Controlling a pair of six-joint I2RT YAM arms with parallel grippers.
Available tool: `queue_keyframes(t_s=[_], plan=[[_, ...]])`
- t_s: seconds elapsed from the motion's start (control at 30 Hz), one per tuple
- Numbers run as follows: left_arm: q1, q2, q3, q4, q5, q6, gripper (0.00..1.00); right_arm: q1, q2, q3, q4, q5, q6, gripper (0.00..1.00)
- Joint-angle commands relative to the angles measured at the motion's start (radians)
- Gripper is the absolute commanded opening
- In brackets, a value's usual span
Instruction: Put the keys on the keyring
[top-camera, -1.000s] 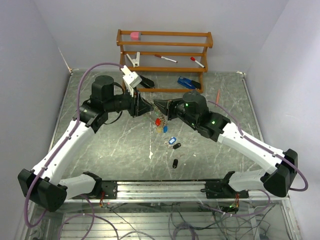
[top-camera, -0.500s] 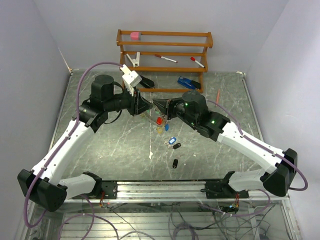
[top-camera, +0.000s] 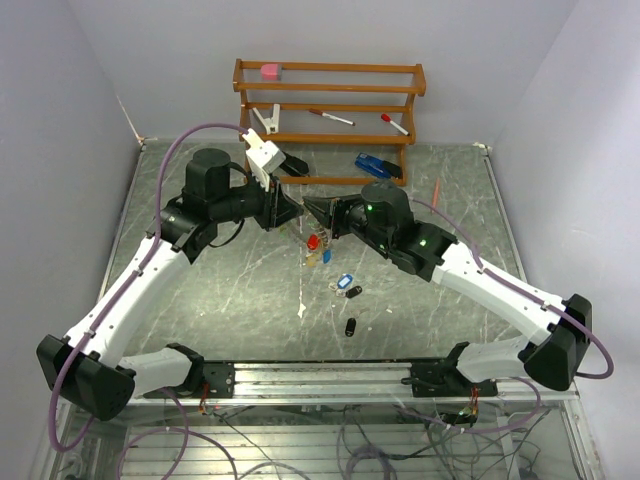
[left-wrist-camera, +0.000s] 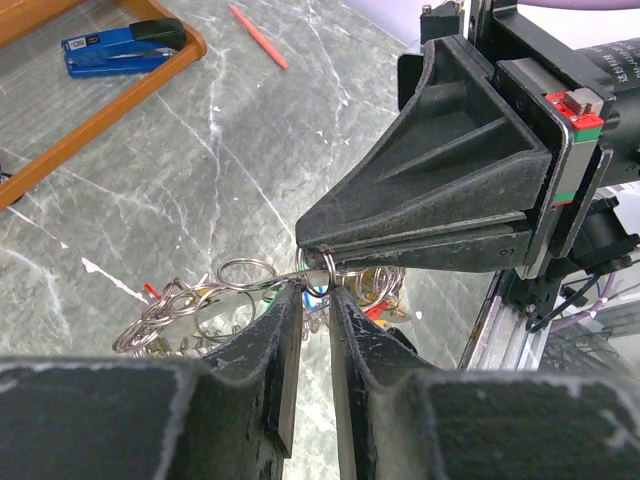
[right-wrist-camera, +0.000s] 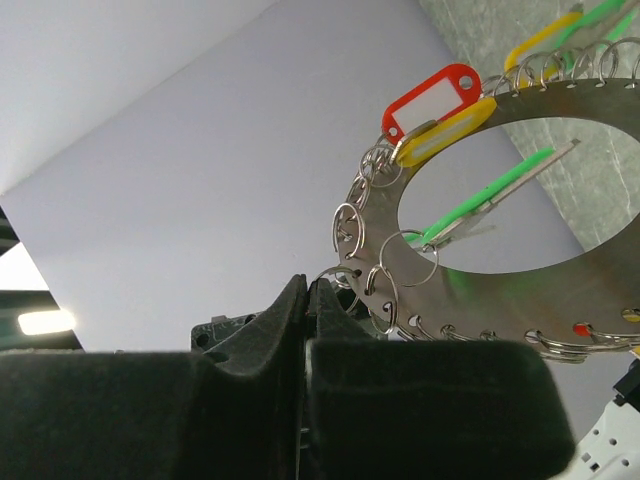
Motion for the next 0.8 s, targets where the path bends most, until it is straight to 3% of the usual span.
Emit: queue_keyframes(t_s=[0.0, 0.43, 0.77], plan=[[-0.010, 0.003, 0.037, 0.008, -0.025, 0.013, 0.26, 0.015, 0.001, 0.039, 0.082, -0.004, 0.028, 0.00], [-0.009, 0.000, 0.042, 0.014, 0.004, 0.018, 0.08, 0.030, 0.003, 0.033, 0.091, -0.001, 0.043, 0.00], [-0.009, -0.005, 0.040, -0.001, -0.005, 0.022, 0.10, 0.030, -0.011, 0.044, 0.059, 0.029, 0.035, 0.00]])
